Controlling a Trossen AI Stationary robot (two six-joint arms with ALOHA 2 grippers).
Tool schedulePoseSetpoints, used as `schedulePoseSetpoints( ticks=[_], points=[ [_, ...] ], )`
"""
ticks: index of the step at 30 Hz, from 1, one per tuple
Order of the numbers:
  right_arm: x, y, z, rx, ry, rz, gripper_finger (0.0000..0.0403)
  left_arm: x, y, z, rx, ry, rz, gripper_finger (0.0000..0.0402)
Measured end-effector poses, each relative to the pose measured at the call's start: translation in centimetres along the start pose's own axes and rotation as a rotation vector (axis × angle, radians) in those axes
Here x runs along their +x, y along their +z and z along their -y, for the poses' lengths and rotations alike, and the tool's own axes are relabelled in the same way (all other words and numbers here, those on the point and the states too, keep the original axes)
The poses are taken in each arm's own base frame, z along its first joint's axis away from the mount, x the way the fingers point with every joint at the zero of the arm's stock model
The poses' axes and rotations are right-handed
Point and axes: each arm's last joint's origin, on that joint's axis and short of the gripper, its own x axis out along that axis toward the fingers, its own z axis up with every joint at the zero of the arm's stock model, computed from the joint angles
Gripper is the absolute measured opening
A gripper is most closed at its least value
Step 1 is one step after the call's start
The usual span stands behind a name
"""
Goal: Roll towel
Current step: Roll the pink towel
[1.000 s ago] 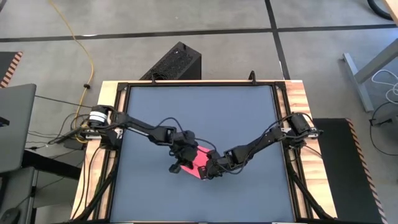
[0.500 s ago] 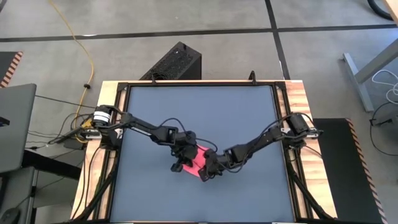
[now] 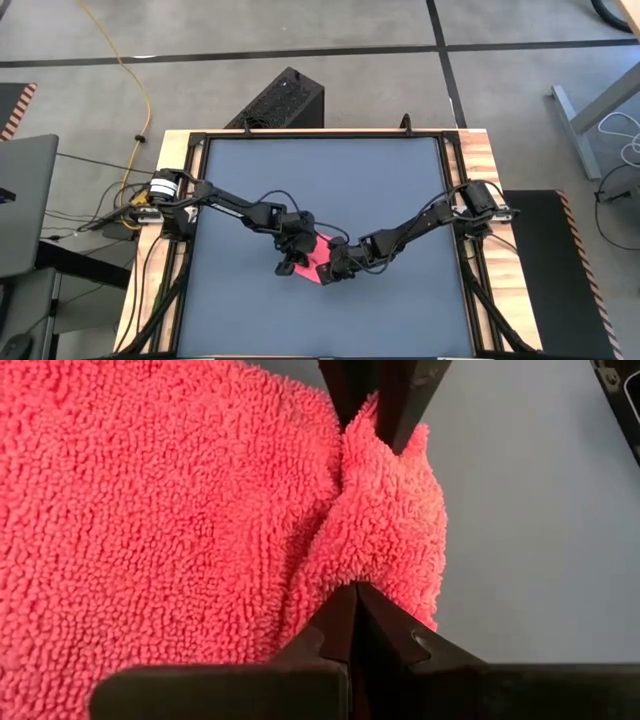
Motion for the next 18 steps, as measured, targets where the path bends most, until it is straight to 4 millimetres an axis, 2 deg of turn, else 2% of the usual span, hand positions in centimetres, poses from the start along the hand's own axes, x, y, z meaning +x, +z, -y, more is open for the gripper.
schedulePoseSetpoints(
  ticks=[4,8,13,18],
  points=[
    [-0.1,0.3,-0.1,0.026,0.007,-0.003,0.0112,0.1,-0.1,0.2,-0.009,-0.003,-0.01,0.0],
    [-0.6,0.8,-0.4,0.015,0.026,-0.031,0.016,0.0,-0.2,0.3,-0.034,-0.036,-0.026,0.0],
    [-2.5,0.5,-1.3,-0.003,0.047,-0.039,0.0211,-0.6,-0.4,0.1,-0.067,-0.063,-0.033,0.0],
    [-4.7,-0.6,-2.4,-0.09,0.068,-0.013,0.0222,-0.9,-0.8,-0.2,-0.072,-0.051,-0.065,0.0]
  ],
)
